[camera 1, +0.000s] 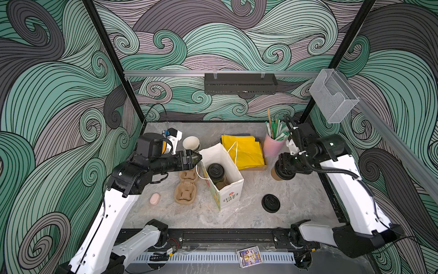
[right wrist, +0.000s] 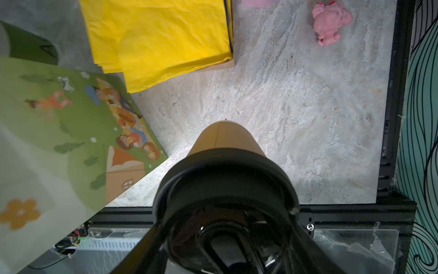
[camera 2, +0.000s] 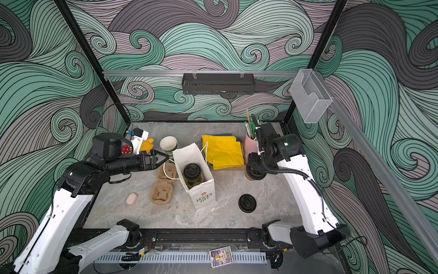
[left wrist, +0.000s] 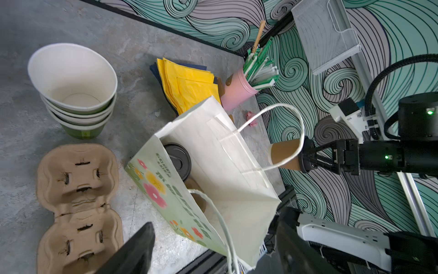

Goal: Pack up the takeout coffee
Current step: 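Lift the brown cup with the right gripper and carry it toward the bag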

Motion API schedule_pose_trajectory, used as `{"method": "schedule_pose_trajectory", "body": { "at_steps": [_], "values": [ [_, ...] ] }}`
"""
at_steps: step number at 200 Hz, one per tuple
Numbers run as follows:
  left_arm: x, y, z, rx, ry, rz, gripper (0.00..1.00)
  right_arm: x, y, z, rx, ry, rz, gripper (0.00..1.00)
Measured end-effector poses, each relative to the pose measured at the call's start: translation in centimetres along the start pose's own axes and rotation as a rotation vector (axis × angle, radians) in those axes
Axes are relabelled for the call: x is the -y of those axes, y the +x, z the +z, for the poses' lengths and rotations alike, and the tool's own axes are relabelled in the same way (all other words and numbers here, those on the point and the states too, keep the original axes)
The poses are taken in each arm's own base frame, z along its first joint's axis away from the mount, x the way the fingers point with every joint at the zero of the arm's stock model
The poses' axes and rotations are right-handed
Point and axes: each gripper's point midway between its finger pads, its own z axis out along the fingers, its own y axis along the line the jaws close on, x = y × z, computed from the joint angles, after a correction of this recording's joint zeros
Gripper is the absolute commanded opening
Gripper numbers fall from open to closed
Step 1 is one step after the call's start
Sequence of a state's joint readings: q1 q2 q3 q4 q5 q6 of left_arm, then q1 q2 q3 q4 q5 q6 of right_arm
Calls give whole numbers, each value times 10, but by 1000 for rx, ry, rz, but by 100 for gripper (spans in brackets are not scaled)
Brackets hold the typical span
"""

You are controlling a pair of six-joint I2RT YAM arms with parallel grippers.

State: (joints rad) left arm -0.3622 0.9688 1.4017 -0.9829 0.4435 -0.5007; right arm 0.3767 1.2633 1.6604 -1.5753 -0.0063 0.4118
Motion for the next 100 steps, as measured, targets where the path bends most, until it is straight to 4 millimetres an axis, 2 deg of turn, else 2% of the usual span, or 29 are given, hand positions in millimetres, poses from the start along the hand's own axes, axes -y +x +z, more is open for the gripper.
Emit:
{"method": "schedule_pose_trajectory", "body": {
  "at_steps": [23, 52, 65, 100],
  "values": [
    [10, 9, -6, -57, 37, -25, 83, -25, 21, -18, 6, -80, -35, 67],
    [16, 18, -8, -117, 66, -58, 85, -63, 23, -48, 59, -193, -88, 65],
    [16, 24, -8, -145, 67, -77, 90, -79, 24, -62, 80, -246, -112, 65],
    [10, 36, -8, -190, 50, -104, 90, -126, 38, -93, 90, -373, -196, 65]
  ]
}}
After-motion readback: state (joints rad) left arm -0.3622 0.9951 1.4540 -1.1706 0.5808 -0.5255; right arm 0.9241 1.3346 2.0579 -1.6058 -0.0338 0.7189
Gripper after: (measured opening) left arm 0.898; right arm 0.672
